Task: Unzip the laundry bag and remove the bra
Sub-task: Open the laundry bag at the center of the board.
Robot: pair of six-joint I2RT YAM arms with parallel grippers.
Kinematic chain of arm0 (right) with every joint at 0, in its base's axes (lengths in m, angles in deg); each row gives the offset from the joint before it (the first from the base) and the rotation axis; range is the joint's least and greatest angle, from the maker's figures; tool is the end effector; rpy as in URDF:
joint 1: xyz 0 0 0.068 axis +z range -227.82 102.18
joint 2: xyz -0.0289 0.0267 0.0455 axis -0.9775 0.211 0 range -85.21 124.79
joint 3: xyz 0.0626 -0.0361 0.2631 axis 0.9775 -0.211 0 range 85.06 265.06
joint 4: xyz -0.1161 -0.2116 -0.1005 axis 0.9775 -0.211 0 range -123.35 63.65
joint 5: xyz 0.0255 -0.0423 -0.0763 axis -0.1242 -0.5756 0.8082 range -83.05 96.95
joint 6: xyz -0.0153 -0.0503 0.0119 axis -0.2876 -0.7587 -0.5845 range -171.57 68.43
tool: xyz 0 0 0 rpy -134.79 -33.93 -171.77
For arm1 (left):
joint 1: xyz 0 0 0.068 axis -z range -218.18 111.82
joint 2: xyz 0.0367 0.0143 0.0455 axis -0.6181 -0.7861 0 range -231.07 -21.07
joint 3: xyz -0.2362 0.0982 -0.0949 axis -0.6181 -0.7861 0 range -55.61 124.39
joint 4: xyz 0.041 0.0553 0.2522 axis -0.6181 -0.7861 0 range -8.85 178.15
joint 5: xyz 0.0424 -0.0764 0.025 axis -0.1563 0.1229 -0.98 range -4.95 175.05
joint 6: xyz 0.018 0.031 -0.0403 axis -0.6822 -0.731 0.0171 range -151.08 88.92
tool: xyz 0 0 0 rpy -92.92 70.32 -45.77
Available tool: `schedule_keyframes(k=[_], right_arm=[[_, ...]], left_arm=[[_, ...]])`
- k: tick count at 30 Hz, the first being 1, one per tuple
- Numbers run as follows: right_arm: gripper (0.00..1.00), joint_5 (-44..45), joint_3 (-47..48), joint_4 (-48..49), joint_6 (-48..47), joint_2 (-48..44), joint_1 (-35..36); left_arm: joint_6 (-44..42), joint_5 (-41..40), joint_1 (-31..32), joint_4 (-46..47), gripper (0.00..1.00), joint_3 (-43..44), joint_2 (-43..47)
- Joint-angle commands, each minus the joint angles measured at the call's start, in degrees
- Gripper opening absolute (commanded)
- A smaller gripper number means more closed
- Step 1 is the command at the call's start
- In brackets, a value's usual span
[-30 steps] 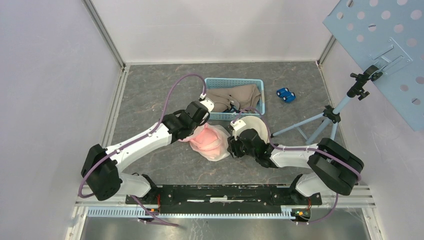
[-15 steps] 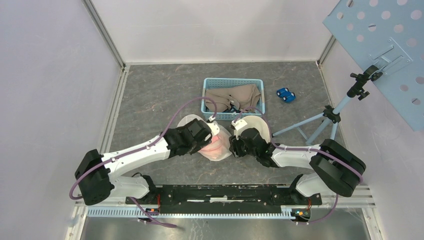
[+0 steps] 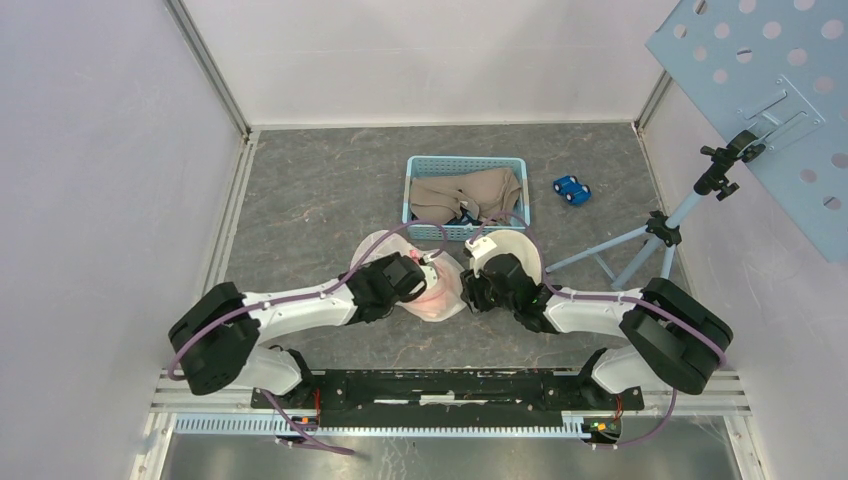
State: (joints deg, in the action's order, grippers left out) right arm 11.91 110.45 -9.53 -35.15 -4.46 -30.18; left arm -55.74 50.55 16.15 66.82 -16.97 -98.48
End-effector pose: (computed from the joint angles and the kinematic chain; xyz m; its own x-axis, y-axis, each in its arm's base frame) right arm 0.1718 0.1840 0.1384 -0.5980 -0.2377 -0.7655 -0.5438 0.8219 0.1695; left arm 0.1579 -0.1853 0.1750 -0.2489 0.9362 -0.2482 0.6696 0.3515 0.6543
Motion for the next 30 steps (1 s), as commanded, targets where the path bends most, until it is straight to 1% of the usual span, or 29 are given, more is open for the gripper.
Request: schedule_keyframes(k=[1,3,4,5,7,10,14,16,20,22,24,26,30], right_arm=[[0.5,1.9,0.6,-1.2,-1.8,-0.8,-1.3],[0.5,1.9,0.8,-1.5,-2.0,-0.9,-1.5],[0.5,1.9,1.0,-1.6,-2.1,-0.9,-1.6],[0.5,1.9,1.0,-1.6,-2.1,-0.9,-1.6],[0.5,1.7,1.1,-1.5,-2.1,-0.9,-1.6],[0.49,1.6,1.2,-1.5,-2.1,-1.2,-1.7],[0.5,1.5,1.7,-1.7,-2.4,-1.7,-1.7],[0.5,1.6,2.2,-2.3,-2.8,-1.9,-1.7],[0.5,2.3,2.3,-3.1,-3.5,-2.5,-1.7],[0.5,2.4,2.4,-3.3,-3.6,-2.6,-1.7],[0.5,2.4,2.6,-3.4,-3.7,-2.7,-1.7],[0.5,2.3,2.9,-3.4,-3.8,-2.8,-1.7],[0.51,2.5,3.7,-4.1,-4.5,-3.2,-1.7]], left_arm=[[-3.8,-4.7,-0.6,6.3,0.53,0.3,-1.4],[-3.4,-6.2,-0.6,2.5,0.28,3.1,0.0],[-2.8,-6.5,-0.6,-0.3,0.2,4.3,1.1],[-2.1,-6.1,-0.5,-2.9,0.13,6.0,2.6],[-0.2,-3.3,-0.1,-9.1,0.03,9.2,5.1],[3.6,3.5,0.6,-21.1,0.02,15.5,6.3],[8.9,11.2,1.2,-37.8,0.02,23.4,1.5],[11.0,14.1,1.9,-42.7,0.02,26.5,-0.4],[15.4,21.0,1.9,-48.6,0.02,33.3,-1.0],[17.3,24.4,1.2,-52.5,0.02,37.6,-2.8],[18.4,27.1,0.1,-54.9,0.02,40.2,-5.0],[18.5,29.6,-1.0,-54.9,0.02,41.0,-6.8],[18.6,30.8,-4.9,-52.2,0.02,39.9,-11.4]])
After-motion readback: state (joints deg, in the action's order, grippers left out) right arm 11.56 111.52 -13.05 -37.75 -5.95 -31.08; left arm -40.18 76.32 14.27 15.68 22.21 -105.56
